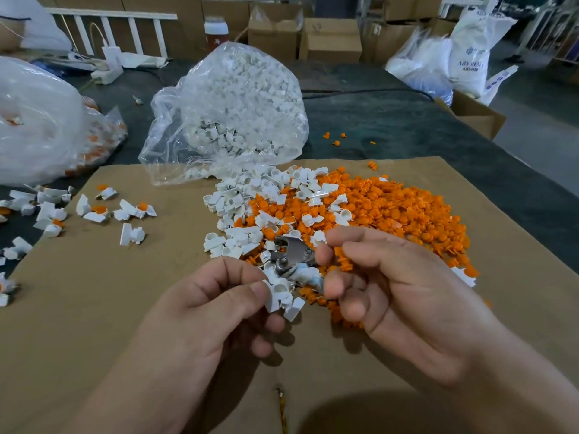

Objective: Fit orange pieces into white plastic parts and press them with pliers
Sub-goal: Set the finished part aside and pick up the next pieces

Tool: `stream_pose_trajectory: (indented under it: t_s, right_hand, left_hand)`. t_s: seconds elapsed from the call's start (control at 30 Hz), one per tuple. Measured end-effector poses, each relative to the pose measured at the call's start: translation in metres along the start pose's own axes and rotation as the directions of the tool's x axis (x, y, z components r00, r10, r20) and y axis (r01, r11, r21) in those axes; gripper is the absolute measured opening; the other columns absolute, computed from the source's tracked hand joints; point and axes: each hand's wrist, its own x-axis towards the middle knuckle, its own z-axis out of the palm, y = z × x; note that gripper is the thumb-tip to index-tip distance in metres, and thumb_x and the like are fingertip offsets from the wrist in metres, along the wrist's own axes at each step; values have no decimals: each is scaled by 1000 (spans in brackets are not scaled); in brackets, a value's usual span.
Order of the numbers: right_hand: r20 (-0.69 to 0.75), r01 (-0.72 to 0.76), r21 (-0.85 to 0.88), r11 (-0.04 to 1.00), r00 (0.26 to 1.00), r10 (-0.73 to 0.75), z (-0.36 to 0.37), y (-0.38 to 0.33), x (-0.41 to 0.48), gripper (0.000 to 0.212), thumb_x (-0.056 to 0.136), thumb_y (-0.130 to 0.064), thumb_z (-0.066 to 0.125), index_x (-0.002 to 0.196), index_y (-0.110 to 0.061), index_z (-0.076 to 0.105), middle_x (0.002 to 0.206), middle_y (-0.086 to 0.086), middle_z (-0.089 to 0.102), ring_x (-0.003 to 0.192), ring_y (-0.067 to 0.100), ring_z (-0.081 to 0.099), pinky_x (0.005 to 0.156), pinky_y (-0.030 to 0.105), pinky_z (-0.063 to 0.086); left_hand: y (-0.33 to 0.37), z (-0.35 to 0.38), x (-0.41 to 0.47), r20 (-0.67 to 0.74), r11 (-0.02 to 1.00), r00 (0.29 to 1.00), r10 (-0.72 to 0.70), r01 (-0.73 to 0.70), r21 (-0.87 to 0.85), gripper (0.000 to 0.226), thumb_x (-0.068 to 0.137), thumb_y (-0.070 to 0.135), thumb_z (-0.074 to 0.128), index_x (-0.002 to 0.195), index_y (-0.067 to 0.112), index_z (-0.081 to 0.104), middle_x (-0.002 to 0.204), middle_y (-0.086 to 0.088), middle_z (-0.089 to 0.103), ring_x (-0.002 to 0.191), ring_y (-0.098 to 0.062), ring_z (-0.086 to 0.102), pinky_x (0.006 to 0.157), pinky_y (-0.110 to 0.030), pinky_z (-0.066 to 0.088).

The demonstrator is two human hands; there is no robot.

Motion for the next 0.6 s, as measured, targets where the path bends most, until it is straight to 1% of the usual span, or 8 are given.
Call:
stream_pose_trajectory:
  t_s: [0.07,0.13,0.23,0.3,0.37,0.43,0.53,0.6]
  right_hand:
    - [20,-20,90,996,1000,19,2,0,0,21,81,-6,55,86,-7,75,84,20,67,65,27,71,44,24,53]
    - [22,-36,156,987,999,33,6,-1,-1,23,82,-5,53,83,-8,76,83,22,67,72,31,73,46,26,55]
    - [-1,-52,197,979,999,53,11,-3,-3,25,82,-4,51,79,-8,76,81,22,67,72,33,74,44,26,56]
    - [-7,-54,210,976,998,57,12,-4,-4,25,82,-4,50,79,-5,75,81,23,67,72,34,73,44,27,56]
    - [-7,-55,222,973,998,58,13,-4,-5,23,81,-4,50,88,-1,72,83,25,66,75,36,73,45,29,56]
    - [3,-60,233,971,998,61,13,-4,-6,23,81,-4,50,97,2,65,85,27,66,78,39,73,46,31,57]
    - [24,-69,252,965,998,65,12,-4,-6,25,80,1,49,99,6,63,90,30,65,84,42,71,49,33,58]
    - [37,-63,246,967,998,56,10,-4,-6,33,78,5,47,109,6,59,91,30,65,86,42,71,51,33,59]
  left_hand:
    - [0,0,1,-18,999,1000,-6,5,-38,20,47,28,74,61,14,69,61,-27,62,42,-27,52,38,-27,46]
    - [0,-2,2,-25,999,1000,-7,6,-47,23,46,29,75,62,14,69,61,-26,62,42,-27,51,38,-28,45]
    - [0,-5,3,-36,999,999,3,-4,-38,29,43,33,76,65,14,69,61,-25,62,42,-26,51,38,-29,45]
    - [0,-6,4,-31,1000,1000,7,-8,-23,29,43,29,80,66,14,69,61,-26,62,42,-26,50,38,-29,45]
    - [-1,-6,4,-21,1000,1000,2,-3,-15,27,45,19,84,67,14,69,61,-26,61,42,-27,49,39,-31,45]
    - [-2,-6,5,-24,1000,1000,-1,0,-10,27,45,18,83,67,14,69,61,-26,61,42,-27,49,44,-33,45]
    - [-2,-4,4,-44,1000,999,8,-9,-22,24,49,27,79,66,15,69,60,-26,61,42,-27,49,55,-40,44]
    - [-1,-4,4,-57,1000,998,11,-12,-25,24,50,32,75,66,15,69,61,-27,61,42,-28,49,55,-40,45]
